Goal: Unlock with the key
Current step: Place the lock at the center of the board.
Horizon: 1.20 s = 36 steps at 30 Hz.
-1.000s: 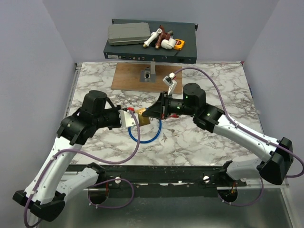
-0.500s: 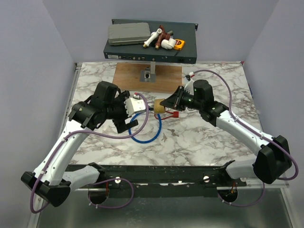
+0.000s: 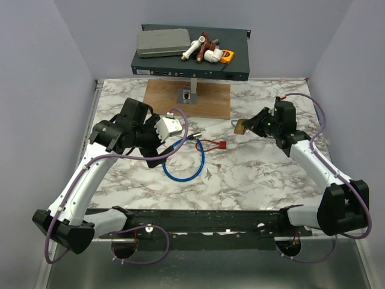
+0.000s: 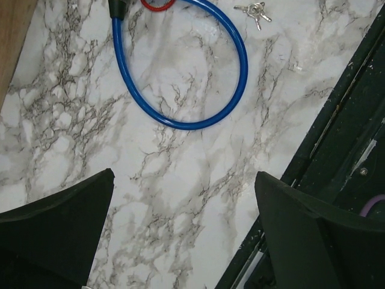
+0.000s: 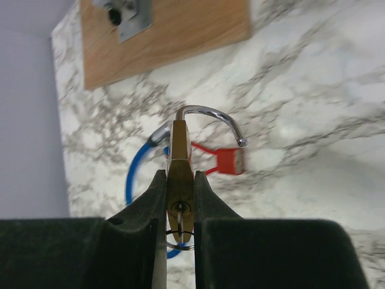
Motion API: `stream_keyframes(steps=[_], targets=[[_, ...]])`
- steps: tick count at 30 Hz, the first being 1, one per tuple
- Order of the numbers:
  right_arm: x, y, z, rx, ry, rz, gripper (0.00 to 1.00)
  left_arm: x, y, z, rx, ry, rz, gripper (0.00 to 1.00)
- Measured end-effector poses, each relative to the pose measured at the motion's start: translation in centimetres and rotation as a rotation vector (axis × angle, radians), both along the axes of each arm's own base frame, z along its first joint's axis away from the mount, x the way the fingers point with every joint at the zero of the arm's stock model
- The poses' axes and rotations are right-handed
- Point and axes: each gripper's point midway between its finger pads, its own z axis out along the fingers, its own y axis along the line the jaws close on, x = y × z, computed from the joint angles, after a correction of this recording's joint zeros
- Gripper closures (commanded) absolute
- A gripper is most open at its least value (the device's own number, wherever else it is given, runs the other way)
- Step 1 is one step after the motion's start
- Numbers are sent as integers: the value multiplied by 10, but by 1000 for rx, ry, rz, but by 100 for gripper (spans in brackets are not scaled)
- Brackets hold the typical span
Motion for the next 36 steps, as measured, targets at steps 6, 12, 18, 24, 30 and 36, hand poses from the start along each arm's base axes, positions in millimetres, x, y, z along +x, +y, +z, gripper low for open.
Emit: stream_keyframes(steps=[6, 12, 18, 24, 30, 36], targets=[[16, -43, -13, -186, -38, -137, 99, 0, 6, -9, 15, 60, 44, 2], [28, -72, -42, -318, -46, -235, 99, -3, 10, -19, 26, 85, 52, 1], [20, -77, -90, -329, 12, -260, 99, -4, 12, -22, 30, 92, 59, 2], [4, -77, -116, -273, 52, -301, 99, -4, 13, -22, 33, 88, 64, 1], [2, -76, -120, -207, 56, -349, 90, -5, 15, -21, 34, 81, 77, 1], [4, -74, -127, -169, 82, -376, 67, -9, 17, -20, 34, 92, 84, 1]])
